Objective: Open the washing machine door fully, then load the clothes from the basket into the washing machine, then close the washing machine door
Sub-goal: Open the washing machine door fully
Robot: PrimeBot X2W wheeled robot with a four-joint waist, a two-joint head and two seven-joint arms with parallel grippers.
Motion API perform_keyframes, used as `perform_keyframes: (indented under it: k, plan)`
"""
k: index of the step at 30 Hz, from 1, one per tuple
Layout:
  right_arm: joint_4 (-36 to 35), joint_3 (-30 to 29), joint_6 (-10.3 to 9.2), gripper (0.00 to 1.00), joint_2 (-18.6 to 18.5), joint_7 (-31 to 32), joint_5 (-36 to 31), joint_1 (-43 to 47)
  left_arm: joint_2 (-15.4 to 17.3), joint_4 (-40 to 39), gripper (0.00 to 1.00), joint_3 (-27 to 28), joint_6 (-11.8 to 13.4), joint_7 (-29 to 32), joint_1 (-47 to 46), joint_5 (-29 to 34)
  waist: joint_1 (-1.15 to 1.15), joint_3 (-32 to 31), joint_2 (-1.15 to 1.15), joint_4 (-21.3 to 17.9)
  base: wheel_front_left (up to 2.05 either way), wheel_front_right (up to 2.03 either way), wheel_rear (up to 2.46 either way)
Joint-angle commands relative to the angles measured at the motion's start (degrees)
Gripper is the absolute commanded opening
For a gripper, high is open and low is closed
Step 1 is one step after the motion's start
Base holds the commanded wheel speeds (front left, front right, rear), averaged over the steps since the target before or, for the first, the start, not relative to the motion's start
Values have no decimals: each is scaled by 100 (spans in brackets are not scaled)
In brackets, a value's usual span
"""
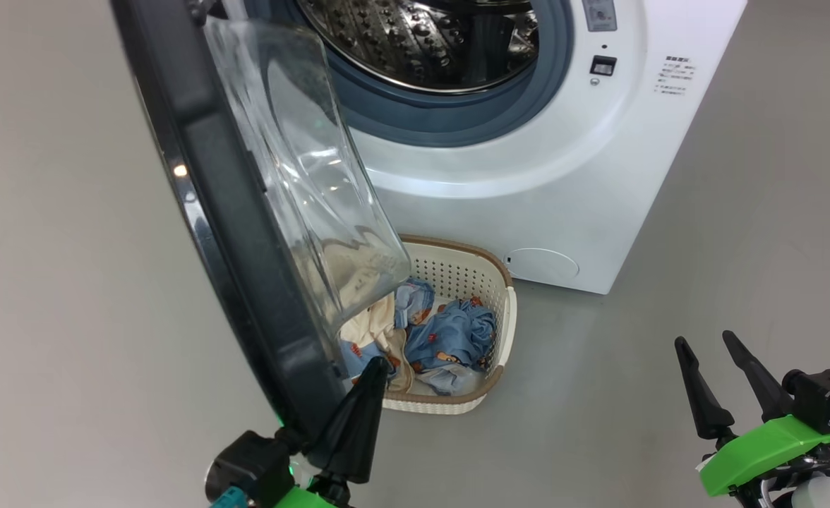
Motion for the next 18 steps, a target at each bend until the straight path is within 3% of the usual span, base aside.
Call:
perform_keyframes:
  k: [1,18]
  plan:
    - [-147,117,16,100,-92,-68,-23,-112,155,-176,0,382,168,-27,-86,22,0,15,0,50,0,0,0]
    - [-149,127,16,100,-101,-68,-20,-115,308,-486,0,577,505,26,114,40,0,1,0,288,0,0,0]
